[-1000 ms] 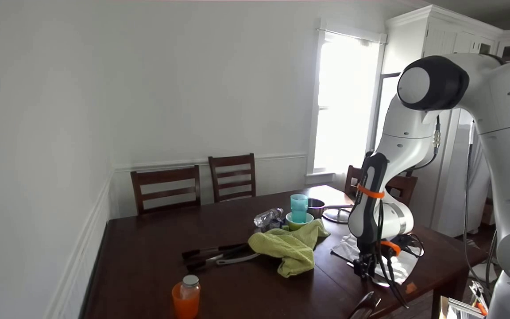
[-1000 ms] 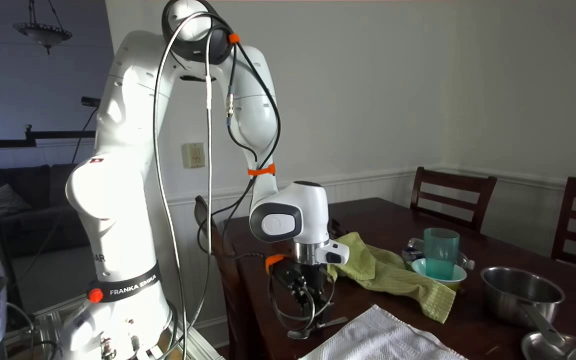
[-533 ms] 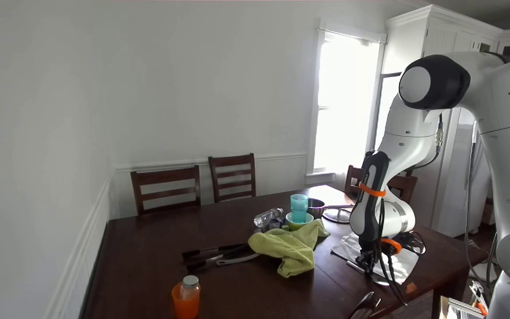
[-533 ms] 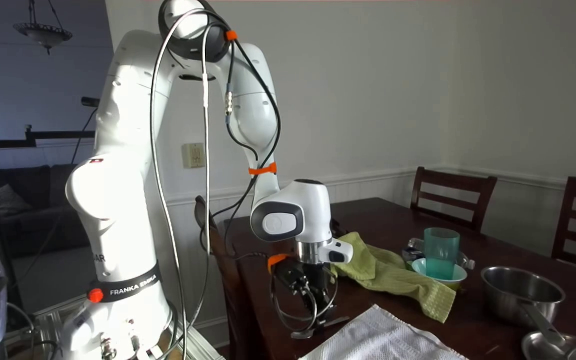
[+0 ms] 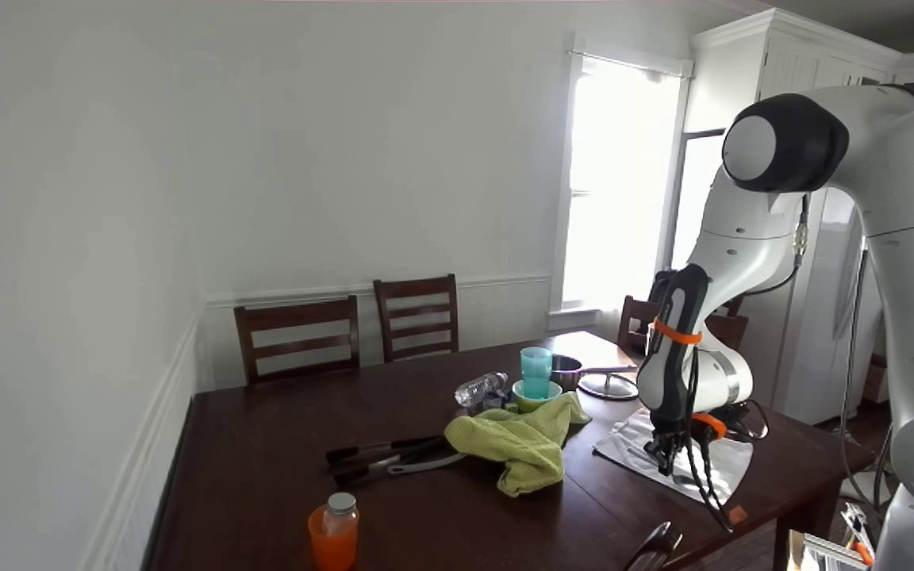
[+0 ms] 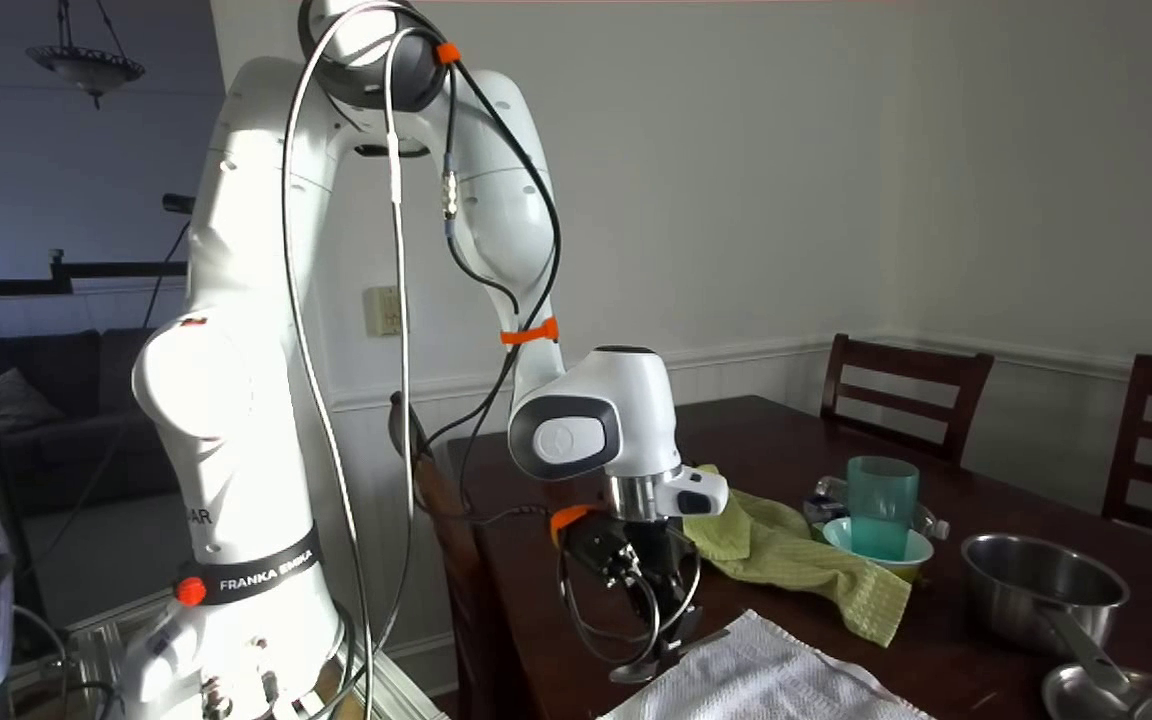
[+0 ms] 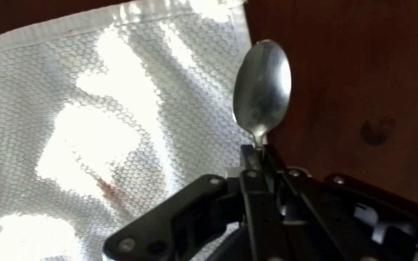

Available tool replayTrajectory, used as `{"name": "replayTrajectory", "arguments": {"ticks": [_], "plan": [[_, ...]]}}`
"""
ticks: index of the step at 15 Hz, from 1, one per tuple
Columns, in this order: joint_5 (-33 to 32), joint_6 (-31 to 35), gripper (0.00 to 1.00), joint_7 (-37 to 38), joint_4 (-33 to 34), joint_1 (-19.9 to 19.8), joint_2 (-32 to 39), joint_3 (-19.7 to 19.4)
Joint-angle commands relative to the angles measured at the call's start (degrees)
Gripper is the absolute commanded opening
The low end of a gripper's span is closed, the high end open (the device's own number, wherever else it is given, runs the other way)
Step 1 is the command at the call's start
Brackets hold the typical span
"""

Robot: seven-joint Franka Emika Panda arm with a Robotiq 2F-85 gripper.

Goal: Put the spoon on the towel, then fold the towel

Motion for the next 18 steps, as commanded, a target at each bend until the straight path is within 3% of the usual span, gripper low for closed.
{"name": "replayTrajectory", "arguments": {"ticks": [1,2,3,11,12,18], "plan": [[-3.6,-0.5,0.02,-0.7,0.2,-2.2,-3.5,-2.8],[-3.9,-0.6,0.02,-1.0,0.6,-3.2,-3.9,-3.0],[-3.5,-0.1,0.08,1.0,0.5,-1.7,-1.8,-2.3],[-3.9,-0.2,0.08,0.3,0.8,-3.0,-2.9,-2.8],[-4.1,0.7,0.02,0.6,1.8,-2.9,-1.7,-3.5],[-4.2,3.9,0.02,-3.0,5.3,-5.7,2.6,-4.6]]}}
